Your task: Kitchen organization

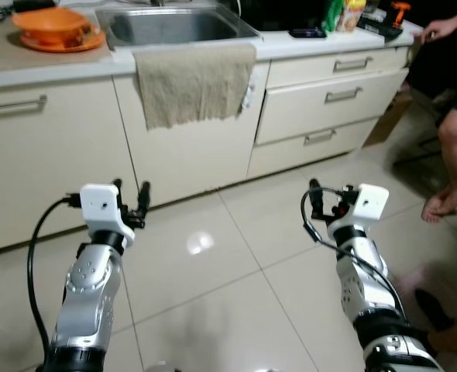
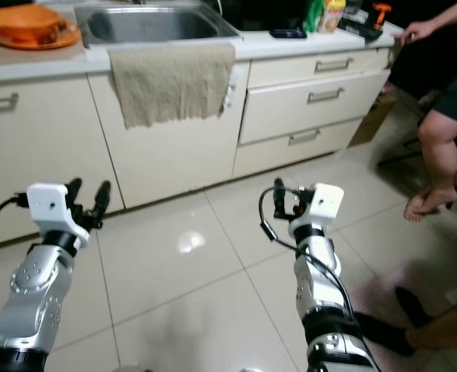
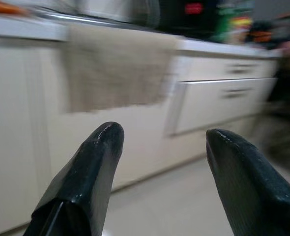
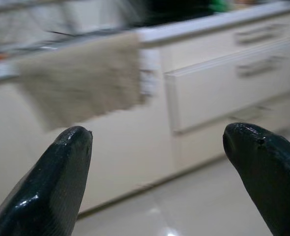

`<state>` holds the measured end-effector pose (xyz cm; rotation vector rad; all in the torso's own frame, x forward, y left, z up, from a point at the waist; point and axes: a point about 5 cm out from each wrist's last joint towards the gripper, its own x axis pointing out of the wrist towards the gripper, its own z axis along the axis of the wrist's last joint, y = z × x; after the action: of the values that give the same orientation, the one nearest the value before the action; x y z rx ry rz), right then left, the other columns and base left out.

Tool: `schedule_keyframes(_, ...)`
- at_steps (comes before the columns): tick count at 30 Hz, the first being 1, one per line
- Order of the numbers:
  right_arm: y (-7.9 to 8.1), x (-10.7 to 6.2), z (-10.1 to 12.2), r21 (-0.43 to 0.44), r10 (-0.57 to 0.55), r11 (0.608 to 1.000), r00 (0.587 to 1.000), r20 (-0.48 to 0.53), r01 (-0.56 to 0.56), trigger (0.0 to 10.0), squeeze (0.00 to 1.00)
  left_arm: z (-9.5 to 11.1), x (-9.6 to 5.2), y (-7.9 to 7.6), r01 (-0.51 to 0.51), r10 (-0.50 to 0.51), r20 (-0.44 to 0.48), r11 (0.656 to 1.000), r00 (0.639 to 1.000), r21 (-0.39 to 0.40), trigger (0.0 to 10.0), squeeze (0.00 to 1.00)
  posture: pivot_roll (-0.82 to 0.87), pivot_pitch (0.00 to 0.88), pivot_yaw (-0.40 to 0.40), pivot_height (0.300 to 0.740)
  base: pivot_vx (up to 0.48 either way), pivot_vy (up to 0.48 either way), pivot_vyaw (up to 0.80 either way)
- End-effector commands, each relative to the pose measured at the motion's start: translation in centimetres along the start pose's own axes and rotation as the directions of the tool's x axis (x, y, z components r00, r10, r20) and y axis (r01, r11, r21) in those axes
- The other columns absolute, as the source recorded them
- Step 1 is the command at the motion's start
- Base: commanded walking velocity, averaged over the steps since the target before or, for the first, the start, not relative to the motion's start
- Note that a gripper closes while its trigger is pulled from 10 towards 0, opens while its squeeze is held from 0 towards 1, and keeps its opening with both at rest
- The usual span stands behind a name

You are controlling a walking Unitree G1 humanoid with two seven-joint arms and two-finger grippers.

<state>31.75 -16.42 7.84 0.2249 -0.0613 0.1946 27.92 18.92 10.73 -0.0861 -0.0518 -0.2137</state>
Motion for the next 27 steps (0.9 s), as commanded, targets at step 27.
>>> schedule_keyframes(27,-0.8,-1.1,2.5,-0.157,-0.144,0.974,0.982,0.125,0.163,10.0,0.0,1.6,-0.9,1.3,-0.29,0.276,0.109,0.946,0.955,0.146,10.0,0.0,-0.03,0.054,-0.074,0.74,0.0,0.0,0.0)
